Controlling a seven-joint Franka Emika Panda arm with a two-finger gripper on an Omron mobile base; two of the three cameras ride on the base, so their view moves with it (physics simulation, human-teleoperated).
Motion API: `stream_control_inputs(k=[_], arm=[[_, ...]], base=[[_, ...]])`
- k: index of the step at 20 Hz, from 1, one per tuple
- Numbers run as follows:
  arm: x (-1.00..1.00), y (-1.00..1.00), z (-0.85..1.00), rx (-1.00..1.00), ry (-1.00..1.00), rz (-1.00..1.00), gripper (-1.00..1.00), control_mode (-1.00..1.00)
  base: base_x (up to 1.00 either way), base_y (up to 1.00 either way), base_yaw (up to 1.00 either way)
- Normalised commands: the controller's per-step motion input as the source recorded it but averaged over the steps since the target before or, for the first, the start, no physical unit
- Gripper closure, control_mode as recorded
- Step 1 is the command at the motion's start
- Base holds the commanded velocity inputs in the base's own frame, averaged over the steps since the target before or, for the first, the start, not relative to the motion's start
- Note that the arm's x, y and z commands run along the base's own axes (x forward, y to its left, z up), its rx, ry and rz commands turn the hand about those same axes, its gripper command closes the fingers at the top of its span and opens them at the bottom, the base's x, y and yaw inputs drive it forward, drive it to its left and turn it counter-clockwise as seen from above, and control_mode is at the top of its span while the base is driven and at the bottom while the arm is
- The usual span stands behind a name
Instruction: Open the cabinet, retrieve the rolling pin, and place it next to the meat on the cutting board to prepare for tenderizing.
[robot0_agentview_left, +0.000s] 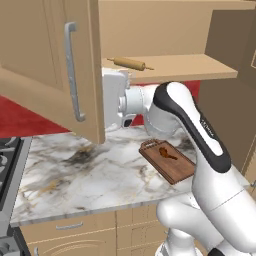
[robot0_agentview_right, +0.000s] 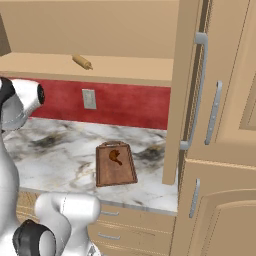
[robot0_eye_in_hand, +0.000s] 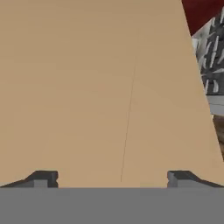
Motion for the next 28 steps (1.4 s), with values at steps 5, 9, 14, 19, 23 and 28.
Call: stream_control_inputs(k=[5,9,14,19,23,28], arm=[[-0.61,0.85,0.0,-0.09,-0.02,0.12,-1.0,-1.0],[-0.26,0.98,-0.11,-0.06,0.0,0.08,-1.0,-1.0],[-0.05,1.0,-0.19,-0.02,0.0,0.05,-1.0,-1.0],[0.0,0.96,-0.22,0.0,0.0,0.05,-1.0,-1.0],[0.0,0.94,-0.27,0.0,0.0,0.03,-1.0,-1.0],[0.01,0.85,-0.32,0.0,0.0,0.0,-1.0,-1.0]], base=[[0.0,0.0,0.0],[0.0,0.0,0.0],[0.0,0.0,0.0],[0.0,0.0,0.0],[0.0,0.0,0.0],[0.0,0.0,0.0]])
